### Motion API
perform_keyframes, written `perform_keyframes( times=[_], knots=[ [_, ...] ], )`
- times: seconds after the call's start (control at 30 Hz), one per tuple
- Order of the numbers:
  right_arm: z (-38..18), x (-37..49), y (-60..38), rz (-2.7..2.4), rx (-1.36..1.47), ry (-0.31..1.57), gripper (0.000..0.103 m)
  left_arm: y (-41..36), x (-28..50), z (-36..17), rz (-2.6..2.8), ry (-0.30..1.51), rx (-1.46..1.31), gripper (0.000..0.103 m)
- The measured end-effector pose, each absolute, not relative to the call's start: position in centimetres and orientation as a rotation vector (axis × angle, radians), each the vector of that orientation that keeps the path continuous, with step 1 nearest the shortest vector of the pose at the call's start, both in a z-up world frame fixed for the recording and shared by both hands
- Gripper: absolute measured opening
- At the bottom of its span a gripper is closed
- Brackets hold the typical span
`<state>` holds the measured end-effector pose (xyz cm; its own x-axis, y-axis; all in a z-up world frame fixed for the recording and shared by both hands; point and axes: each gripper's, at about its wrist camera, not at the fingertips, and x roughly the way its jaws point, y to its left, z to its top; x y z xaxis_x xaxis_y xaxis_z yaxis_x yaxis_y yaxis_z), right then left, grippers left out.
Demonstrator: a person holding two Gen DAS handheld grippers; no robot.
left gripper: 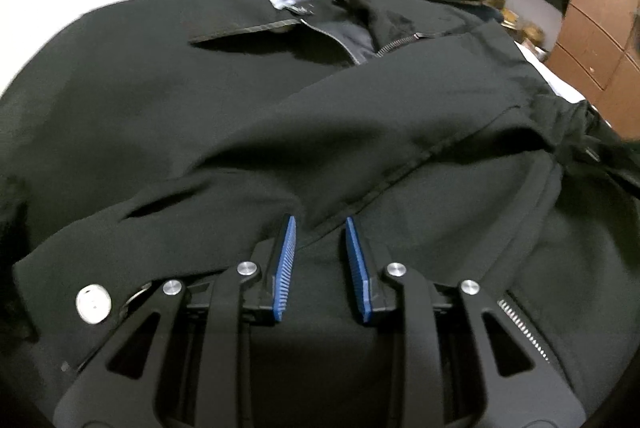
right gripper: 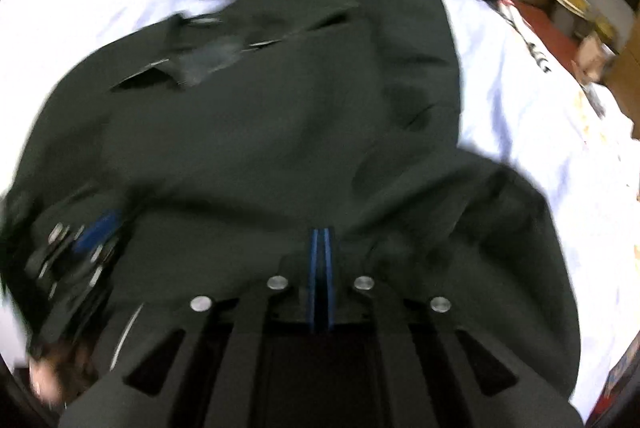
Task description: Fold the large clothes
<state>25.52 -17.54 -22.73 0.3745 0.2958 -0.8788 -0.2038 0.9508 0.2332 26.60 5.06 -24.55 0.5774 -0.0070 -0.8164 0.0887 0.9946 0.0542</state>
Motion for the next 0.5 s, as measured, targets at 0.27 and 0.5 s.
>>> perform_keyframes(
  times=[0.27,0.5],
  knots=[
    [-19.9,11.2,-16.8,0.413,0.116,0.893,0.027,7.3,22.1,-18.2,-0.02,0.93,0.102,0.048],
    [-22.7,7.0,-16.8,0.469,0.045,0.866,0.034,14.8,13.5,-10.6,0.09,0.852,0.133,0.07]
  ],
)
